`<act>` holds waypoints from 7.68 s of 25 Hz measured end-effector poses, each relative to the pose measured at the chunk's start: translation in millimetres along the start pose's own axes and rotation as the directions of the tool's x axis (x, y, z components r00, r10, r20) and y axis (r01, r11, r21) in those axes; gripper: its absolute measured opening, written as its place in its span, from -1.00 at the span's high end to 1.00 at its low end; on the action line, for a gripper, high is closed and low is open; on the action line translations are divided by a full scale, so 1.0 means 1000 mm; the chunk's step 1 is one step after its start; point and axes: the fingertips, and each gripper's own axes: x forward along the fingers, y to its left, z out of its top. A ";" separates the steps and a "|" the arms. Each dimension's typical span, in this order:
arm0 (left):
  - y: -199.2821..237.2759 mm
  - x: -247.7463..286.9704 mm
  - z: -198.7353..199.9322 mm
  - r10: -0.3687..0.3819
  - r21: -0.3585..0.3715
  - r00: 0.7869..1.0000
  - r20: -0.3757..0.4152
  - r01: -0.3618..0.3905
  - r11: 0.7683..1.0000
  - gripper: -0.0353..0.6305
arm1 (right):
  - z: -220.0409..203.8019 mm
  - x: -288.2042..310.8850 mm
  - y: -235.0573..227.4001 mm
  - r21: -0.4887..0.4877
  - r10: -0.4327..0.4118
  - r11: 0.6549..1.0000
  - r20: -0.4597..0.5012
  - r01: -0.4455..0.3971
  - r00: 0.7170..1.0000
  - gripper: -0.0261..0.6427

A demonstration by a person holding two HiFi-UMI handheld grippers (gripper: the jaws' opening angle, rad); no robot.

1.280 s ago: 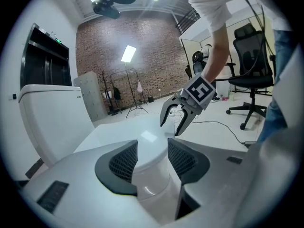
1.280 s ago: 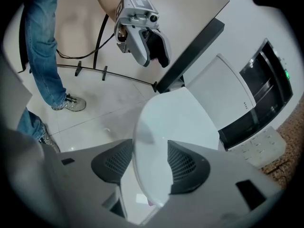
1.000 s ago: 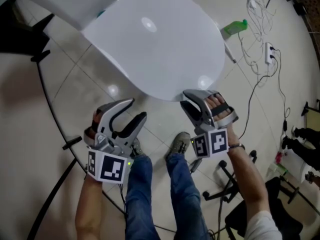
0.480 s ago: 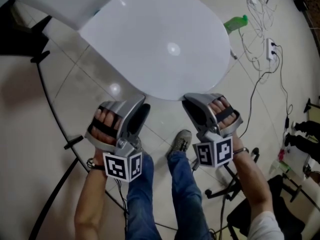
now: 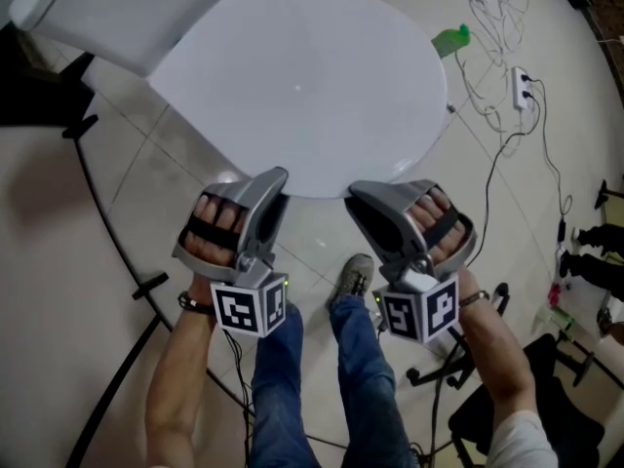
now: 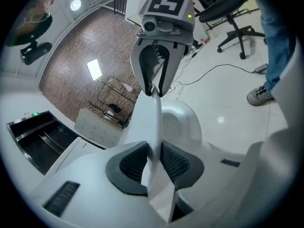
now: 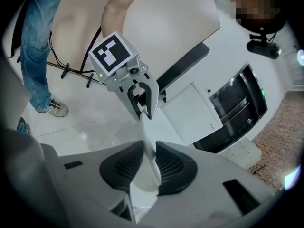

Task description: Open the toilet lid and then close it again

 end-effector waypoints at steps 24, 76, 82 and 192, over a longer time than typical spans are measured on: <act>0.301 -0.049 -0.151 0.036 -0.898 0.995 -0.094 -0.100 0.429 0.76 | 0.099 -0.084 -0.196 0.077 -0.154 0.985 -0.018 0.155 0.988 0.59; 0.363 -0.334 0.212 0.313 -0.858 0.892 0.326 0.140 0.494 0.64 | 0.201 -0.278 -0.285 0.786 -0.242 0.619 0.197 -0.005 0.950 0.53; 0.352 -0.318 0.226 0.317 -0.868 0.902 0.293 0.112 0.484 0.64 | 0.172 -0.289 -0.276 0.790 -0.236 0.612 0.195 -0.010 0.952 0.53; 0.176 -0.003 0.176 0.296 -0.892 0.866 -0.404 -0.445 0.085 0.64 | -0.224 0.055 -0.056 -0.316 0.783 0.602 0.053 -0.734 0.619 0.00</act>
